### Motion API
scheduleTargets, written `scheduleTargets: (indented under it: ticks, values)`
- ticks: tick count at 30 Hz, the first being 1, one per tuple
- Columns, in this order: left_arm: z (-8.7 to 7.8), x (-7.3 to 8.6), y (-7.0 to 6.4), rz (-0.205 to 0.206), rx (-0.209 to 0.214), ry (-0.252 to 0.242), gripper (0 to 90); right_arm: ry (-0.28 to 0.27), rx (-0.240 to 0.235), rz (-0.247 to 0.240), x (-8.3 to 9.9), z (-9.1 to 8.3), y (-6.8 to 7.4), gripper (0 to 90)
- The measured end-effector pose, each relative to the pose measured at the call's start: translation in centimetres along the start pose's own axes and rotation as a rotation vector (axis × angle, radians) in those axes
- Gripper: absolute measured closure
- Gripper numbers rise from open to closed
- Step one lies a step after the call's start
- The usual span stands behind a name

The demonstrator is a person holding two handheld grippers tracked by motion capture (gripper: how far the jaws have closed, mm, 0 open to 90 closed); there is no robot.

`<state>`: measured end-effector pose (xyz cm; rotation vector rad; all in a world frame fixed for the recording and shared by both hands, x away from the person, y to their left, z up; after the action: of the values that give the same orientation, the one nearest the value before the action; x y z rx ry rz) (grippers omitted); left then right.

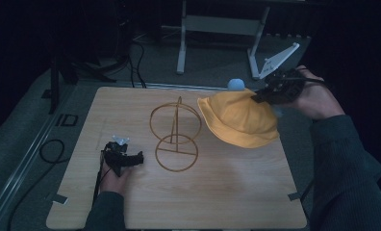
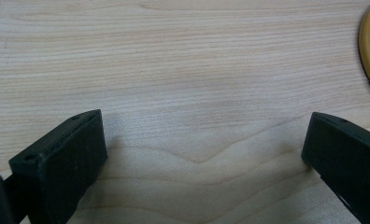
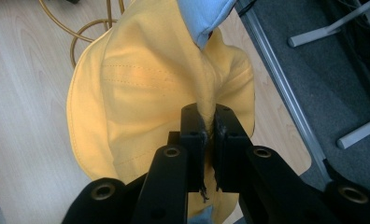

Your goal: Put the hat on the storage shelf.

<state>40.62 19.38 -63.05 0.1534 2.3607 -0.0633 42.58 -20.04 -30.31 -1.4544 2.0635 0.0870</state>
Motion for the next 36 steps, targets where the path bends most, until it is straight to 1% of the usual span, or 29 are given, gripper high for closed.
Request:
scheduleTargets:
  ticks: [3, 7, 13, 18, 26, 29, 36]
  values:
    - [0.0, 0.0, 0.0, 0.0, 0.0, 0.0, 0.0, -0.014, 0.008, -0.006, -0.6, -0.3, -0.1, 84.1]
    - [0.0, 0.0, 0.0, 0.0, 0.0, 0.0, 0.0, -0.023, -0.001, -0.019, -1.2, -0.6, 0.2, 84.2]
    - [0.0, 0.0, 0.0, 0.0, 0.001, -0.001, 0.0, -0.034, 0.003, -0.029, -1.9, -0.9, 0.3, 84.1]
    - [0.0, 0.0, 0.0, 0.0, 0.001, -0.001, 0.0, -0.054, -0.002, -0.043, -2.9, -1.2, 0.6, 84.1]
    - [0.0, 0.0, 0.0, 0.0, 0.001, -0.001, 0.0, -0.064, -0.007, -0.067, -4.2, -1.3, 1.0, 84.1]
    - [0.0, 0.0, 0.0, -0.001, 0.001, -0.001, 0.0, -0.083, -0.015, -0.081, -5.0, -1.3, 1.4, 84.1]
    - [0.0, 0.0, 0.0, 0.001, 0.003, 0.001, 0.0, -0.105, -0.022, -0.096, -6.4, -1.0, 2.0, 84.1]
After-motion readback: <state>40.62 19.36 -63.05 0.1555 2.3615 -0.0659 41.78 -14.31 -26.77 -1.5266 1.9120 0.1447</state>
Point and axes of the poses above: each handheld gripper's, and its own axes: z roughly forward along the jaws, x roughly out of its underside, y roughly to its left, the point moved 9 cm from there along z, roughly forward along the jaws, and after that the axes turned 2 degrees about -y, right-handed, at the moved point
